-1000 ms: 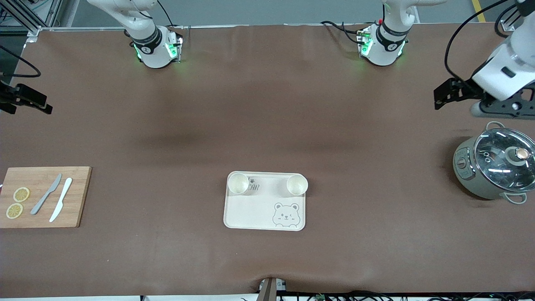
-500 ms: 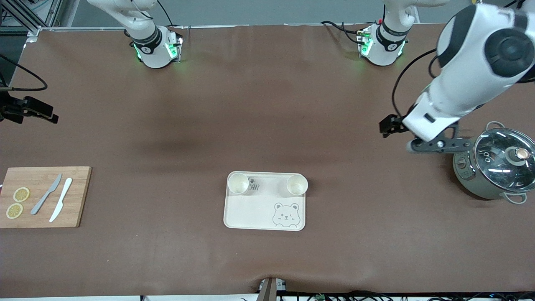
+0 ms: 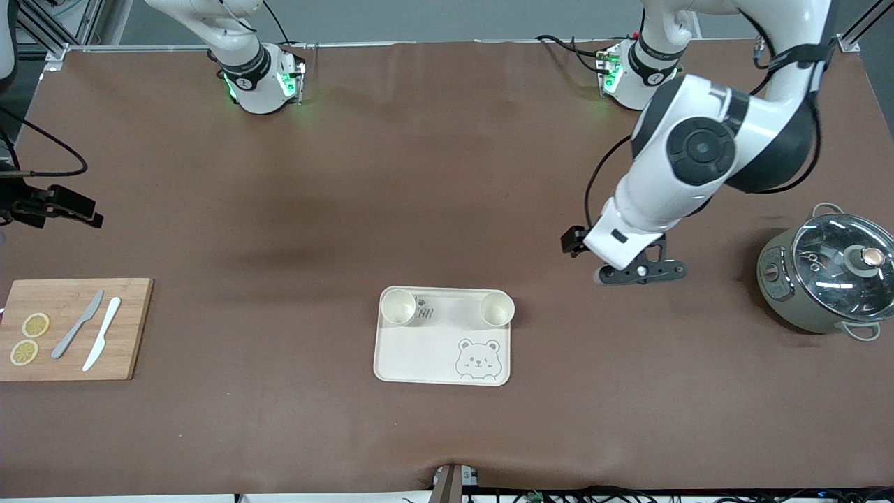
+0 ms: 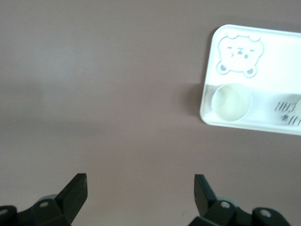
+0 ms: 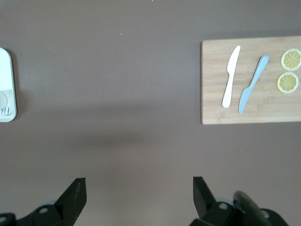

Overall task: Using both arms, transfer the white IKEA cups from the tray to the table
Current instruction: 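Reach the left gripper to one white cup while the right gripper follows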

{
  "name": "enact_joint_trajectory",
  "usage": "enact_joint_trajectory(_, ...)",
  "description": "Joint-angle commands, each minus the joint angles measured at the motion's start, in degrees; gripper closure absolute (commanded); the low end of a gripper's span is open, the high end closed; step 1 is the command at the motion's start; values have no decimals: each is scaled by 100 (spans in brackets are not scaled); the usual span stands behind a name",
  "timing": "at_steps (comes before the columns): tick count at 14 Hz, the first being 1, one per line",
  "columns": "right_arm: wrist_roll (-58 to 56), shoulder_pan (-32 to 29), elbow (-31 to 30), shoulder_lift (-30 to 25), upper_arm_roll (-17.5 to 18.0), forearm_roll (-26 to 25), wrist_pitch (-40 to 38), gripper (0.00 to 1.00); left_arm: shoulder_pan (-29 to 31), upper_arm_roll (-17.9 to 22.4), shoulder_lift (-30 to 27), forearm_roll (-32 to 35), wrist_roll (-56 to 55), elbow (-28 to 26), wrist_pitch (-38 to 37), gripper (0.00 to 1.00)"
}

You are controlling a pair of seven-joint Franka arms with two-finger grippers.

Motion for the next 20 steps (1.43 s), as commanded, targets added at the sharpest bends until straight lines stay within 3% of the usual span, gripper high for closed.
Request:
enact_joint_trajectory(1, 56, 24, 149, 101, -10, 53, 349, 0, -349, 2, 439, 250, -681, 176, 520, 0)
enact_joint_trajectory(3, 47, 50, 149, 163, -10, 98, 605, 0, -464, 2, 772, 418, -1078, 184, 759, 1)
enact_joint_trajectory(4, 47, 50, 149, 207, -10, 89, 719, 0, -508, 2, 922, 418, -1131, 185, 942, 9)
enact_joint_trajectory(8, 29, 313, 131, 514, -10, 19, 1159, 0, -640, 2, 1520, 418, -1421, 184, 1785, 22)
enact_joint_trajectory(10, 73, 296, 140, 891, -10, 106, 1265, 0, -684, 11, 1784, 427, -1474, 185, 2208, 31)
enact_joint_trajectory(16, 74, 331, 149, 2051, -10, 194, 2282, 0, -684, 37, 2136, 383, -1492, 185, 2772, 36)
enact_joint_trajectory(20, 615, 743, 149, 2667, -10, 430, 2742, 0, -702, 37, 2241, 383, -1483, 184, 2790, 70)
